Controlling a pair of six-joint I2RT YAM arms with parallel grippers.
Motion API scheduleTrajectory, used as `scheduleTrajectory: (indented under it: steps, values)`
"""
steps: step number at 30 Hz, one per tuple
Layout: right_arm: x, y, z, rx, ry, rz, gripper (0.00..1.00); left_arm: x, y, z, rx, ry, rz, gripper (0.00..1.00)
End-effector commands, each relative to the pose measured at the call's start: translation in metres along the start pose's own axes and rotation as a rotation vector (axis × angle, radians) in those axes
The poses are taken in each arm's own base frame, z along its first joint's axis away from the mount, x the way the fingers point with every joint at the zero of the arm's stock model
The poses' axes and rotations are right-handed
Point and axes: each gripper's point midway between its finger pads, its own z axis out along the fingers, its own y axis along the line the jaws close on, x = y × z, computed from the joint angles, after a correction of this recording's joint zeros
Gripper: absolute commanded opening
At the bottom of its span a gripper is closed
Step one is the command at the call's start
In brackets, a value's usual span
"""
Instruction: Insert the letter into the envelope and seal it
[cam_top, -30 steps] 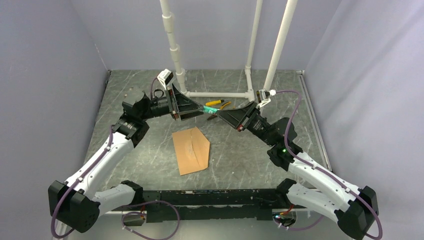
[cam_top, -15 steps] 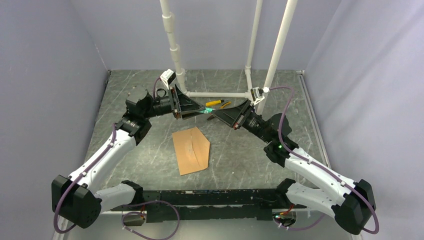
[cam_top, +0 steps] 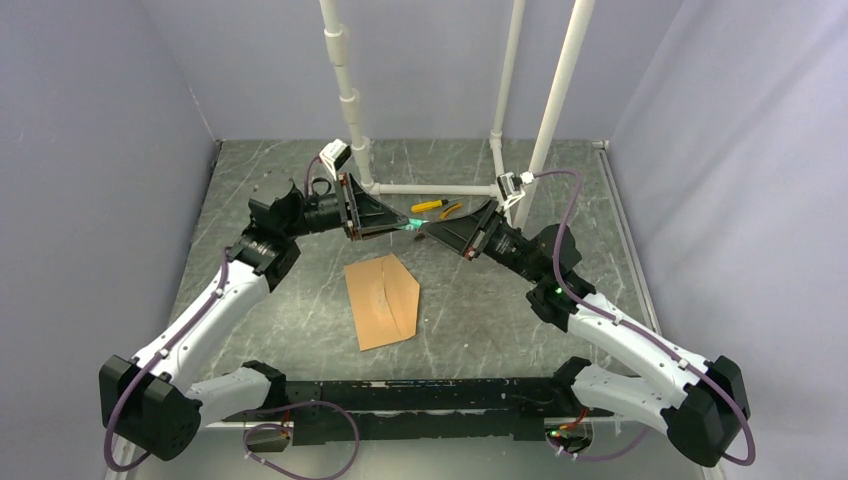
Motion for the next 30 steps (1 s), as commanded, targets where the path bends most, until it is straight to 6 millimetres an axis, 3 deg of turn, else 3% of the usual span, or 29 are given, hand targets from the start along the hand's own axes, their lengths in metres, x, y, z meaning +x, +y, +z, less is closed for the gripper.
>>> scheduleTrajectory:
  steps: [1,13,23,26,28,30]
  values:
    - [-0.006,0.087,-0.015,-0.355,0.011,-0.144,0.00,0.000,-0.015,-0.004,0.027,-0.002,0.046,0.02]
    - [-0.017,0.110,-0.045,-0.400,0.010,-0.290,0.00,-0.005,-0.029,-0.024,0.025,-0.021,0.110,0.02]
    - [-0.023,0.088,-0.047,-0.253,-0.001,-0.394,0.00,-0.006,-0.029,-0.027,0.001,-0.047,0.129,0.02]
    - [-0.030,0.068,-0.040,-0.120,0.006,-0.432,0.00,-0.007,-0.028,-0.026,-0.010,-0.046,0.140,0.03]
    - [-0.036,0.044,-0.035,0.020,0.031,-0.461,0.00,-0.009,-0.019,-0.028,-0.070,-0.060,0.172,0.02]
    - [-0.039,0.006,-0.031,0.205,0.076,-0.461,0.00,-0.013,-0.005,-0.032,-0.164,-0.090,0.202,0.03]
